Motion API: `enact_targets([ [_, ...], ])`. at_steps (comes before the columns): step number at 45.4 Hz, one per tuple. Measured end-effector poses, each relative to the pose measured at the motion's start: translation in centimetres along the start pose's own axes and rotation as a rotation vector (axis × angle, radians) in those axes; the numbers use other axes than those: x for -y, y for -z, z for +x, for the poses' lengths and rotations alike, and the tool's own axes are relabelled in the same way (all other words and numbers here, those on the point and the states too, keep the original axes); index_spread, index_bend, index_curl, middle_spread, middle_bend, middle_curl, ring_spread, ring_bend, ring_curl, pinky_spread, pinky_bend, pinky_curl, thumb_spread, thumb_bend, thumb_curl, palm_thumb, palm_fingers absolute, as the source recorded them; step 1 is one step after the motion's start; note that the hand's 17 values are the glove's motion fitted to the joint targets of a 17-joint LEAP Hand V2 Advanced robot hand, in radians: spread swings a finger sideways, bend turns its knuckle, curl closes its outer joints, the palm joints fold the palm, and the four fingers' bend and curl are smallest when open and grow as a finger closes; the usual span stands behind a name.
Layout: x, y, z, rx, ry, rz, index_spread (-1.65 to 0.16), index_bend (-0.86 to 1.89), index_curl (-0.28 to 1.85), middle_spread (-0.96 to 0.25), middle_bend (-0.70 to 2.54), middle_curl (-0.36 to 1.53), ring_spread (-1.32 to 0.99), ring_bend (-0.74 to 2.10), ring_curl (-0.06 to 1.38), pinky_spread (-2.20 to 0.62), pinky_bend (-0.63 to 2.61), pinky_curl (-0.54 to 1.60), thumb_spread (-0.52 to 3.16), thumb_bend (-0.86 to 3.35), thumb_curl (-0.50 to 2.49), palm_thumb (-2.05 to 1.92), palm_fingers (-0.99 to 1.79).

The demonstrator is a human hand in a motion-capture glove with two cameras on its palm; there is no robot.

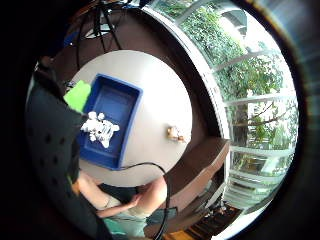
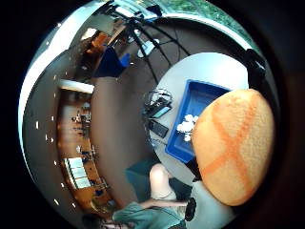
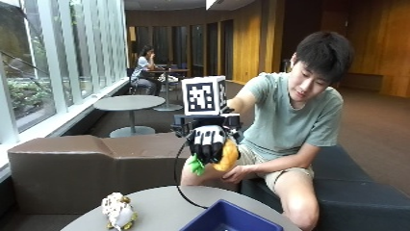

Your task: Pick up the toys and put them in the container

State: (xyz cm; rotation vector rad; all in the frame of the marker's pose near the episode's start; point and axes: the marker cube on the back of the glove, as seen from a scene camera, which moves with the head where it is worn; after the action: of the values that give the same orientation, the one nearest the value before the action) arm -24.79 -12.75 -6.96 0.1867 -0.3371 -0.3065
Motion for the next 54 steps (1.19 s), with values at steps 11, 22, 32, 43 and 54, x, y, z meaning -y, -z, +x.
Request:
enact_targets([
  [11,2.6,-4.3,-3.2,-0.045,-0.033,-0.095,-0.36,0.84,1.02,-0.23,1.22,0.85,-0.42,1.34,0.80,-0.41,1.28,0.72,0.17,-0.01,1.08,0.71,0.71],
  [22,2.9,-7.0,-2.7,-0.165,-0.115,-0.260,-0.31,0.29,0.86,-0.20,0.75,0.70,-0.30,1.12,0.70,-0.26,1.32,0.65,0.69,-0.05,0.98,0.49,-0.16],
  [32,0.9,-4.9,-0.5,-0.161,-0.034,-0.183,-0.28,0.13,0.65,-0.11,0.36,0.54,-0.13,0.78,0.54,-0.07,1.29,0.55,1.03,-0.04,0.76,0.22,-0.20],
  [43,-2.0,-1.3,7.1,-0.177,-0.168,-0.180,-0.29,0.15,0.56,-0.11,0.29,0.50,-0.07,0.70,0.49,-0.01,1.18,0.47,1.19,-0.02,0.61,0.15,-0.05],
  [54,-6.2,-2.8,20.1,-0.192,-0.309,-0.270,-0.29,0.14,0.49,-0.14,0.28,0.48,-0.06,0.70,0.46,0.01,1.14,0.43,1.26,-0.01,0.52,0.14,-0.02],
])
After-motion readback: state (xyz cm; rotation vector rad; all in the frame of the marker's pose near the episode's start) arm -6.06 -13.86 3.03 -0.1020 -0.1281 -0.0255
